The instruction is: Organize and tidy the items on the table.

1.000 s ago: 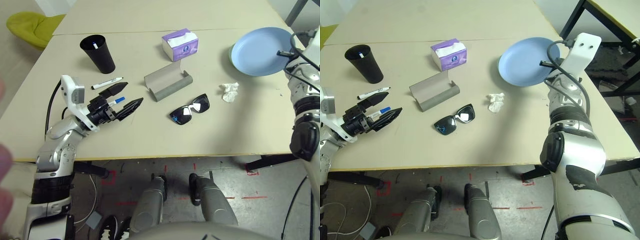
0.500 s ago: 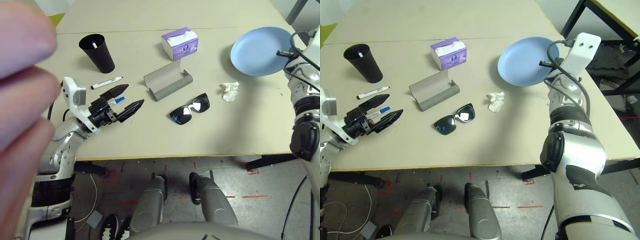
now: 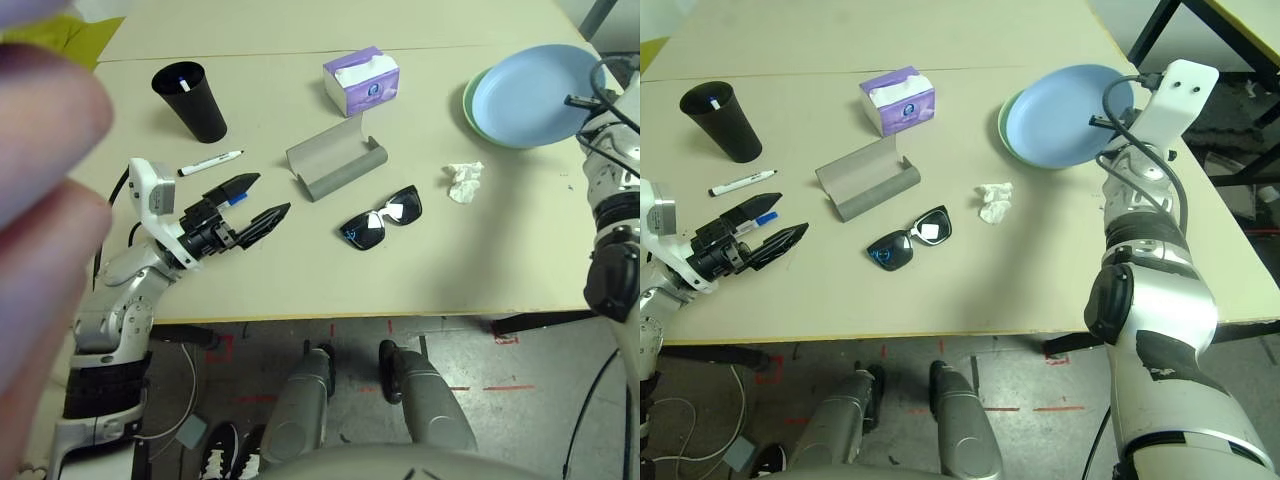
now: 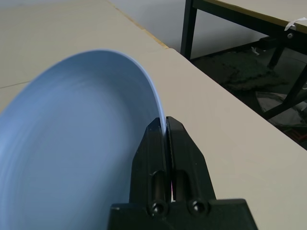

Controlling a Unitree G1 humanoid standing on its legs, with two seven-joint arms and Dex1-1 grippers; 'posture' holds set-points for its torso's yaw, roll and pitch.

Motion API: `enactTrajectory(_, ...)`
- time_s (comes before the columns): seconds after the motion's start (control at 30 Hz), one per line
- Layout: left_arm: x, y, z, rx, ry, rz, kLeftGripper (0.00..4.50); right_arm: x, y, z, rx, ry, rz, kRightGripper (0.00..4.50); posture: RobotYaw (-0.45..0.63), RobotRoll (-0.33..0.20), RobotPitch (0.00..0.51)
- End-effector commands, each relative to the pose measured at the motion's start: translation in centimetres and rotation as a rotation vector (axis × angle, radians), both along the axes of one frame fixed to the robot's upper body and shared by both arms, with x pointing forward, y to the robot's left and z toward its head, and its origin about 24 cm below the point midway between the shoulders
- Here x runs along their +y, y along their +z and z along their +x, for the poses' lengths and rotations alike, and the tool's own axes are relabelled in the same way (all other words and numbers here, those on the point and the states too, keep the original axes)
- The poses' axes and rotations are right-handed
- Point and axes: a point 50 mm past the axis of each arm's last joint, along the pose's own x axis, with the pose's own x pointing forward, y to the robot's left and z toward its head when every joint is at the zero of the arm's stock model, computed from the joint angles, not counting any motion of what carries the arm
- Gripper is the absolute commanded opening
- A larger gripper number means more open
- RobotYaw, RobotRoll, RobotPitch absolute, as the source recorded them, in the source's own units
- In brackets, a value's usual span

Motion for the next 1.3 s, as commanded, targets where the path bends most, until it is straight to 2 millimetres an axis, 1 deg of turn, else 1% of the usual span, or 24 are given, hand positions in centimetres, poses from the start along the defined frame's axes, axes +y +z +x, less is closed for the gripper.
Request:
enactTrajectory(0.03,-0.3,-0.4,-0.2,0.018,-0.016,-0.002,4.50,0.6,0.0,0.3,0.013,0.043,0.004,0.79,-0.14,0.000,0.275)
enactTrajectory(0.17,-0.4,-0.5,0.0,0.019,-0.019,-0.003,4.50,1.3,0.2,0.6,0.010,0.088,-0.010,2.27,-0.15,0.000,0.270)
enactTrajectory(0.37,-0.7,-0.7,0.2,0.020,-0.028,-0.006,4.50,1.4,1.9,0.6,-0.015,0.130,-0.045,4.47,-0.16,0.000,0.260)
enactTrajectory(0.43,-0.7,-0.7,0.4,0.018,-0.028,-0.006,4.50,1.7,3.0,0.5,-0.023,0.181,-0.087,4.47,-0.16,0.000,0.256)
enactTrajectory(0.5,-0.5,-0.7,0.5,0.016,-0.026,-0.004,4.50,1.9,4.0,0.0,-0.022,0.243,-0.140,4.47,-0.16,0.000,0.255)
enactTrajectory(0.57,-0.3,-0.6,0.7,0.015,-0.024,-0.003,4.50,2.1,4.4,-1.1,-0.011,0.309,-0.172,4.47,-0.17,0.000,0.255)
enactTrajectory(0.63,-0.1,-0.7,0.8,0.014,-0.022,-0.002,4.50,2.3,4.4,-2.5,0.012,0.364,-0.180,4.47,-0.17,0.000,0.257)
enactTrajectory(0.73,0.3,-0.7,0.9,0.015,-0.018,0.004,4.50,3.2,3.4,-6.8,0.068,0.539,-0.157,4.47,-0.18,0.000,0.260)
enactTrajectory(0.77,0.4,-0.7,0.9,0.015,-0.017,0.006,4.50,3.8,2.9,-8.5,0.098,0.618,-0.158,4.47,-0.18,0.000,0.260)
enactTrajectory(0.83,0.6,-0.6,1.1,0.017,-0.013,0.004,4.50,5.4,1.9,-11.1,0.144,0.761,-0.133,4.47,-0.20,0.000,0.260)
enactTrajectory(0.9,0.7,-0.6,1.2,0.017,-0.010,0.002,4.50,6.9,0.7,-13.0,0.194,0.879,-0.095,4.47,-0.20,0.000,0.259)
enactTrajectory(0.93,0.8,-0.5,1.3,0.017,-0.010,0.003,4.50,7.7,-0.5,-13.8,0.249,0.938,-0.094,4.47,-0.20,0.000,0.258)
enactTrajectory(0.97,0.8,-0.5,1.3,0.017,-0.010,0.003,4.50,8.2,-1.2,-14.4,0.287,0.971,-0.094,4.47,-0.20,0.000,0.257)
enactTrajectory(1.0,0.8,-0.5,1.4,0.015,-0.011,0.004,4.50,8.7,-2.2,-14.8,0.322,1.001,-0.098,4.47,-0.20,0.000,0.256)
enactTrajectory(1.07,0.7,-0.4,1.5,0.013,-0.012,0.006,4.50,9.4,-3.3,-15.1,0.343,1.028,-0.096,4.47,-0.20,0.000,0.255)
enactTrajectory(1.13,0.8,-0.2,1.5,0.007,-0.009,0.008,4.50,10.3,-4.3,-14.7,0.330,1.049,-0.079,4.47,-0.19,0.000,0.254)
enactTrajectory(1.2,0.8,-0.1,1.5,0.003,-0.006,0.009,4.50,10.9,-4.9,-14.3,0.326,1.063,-0.075,4.47,-0.18,0.000,0.253)
enactTrajectory(1.3,0.9,0.0,1.2,0.001,0.000,0.011,4.50,11.8,-5.7,-13.0,0.321,1.041,-0.115,4.47,-0.18,0.000,0.253)
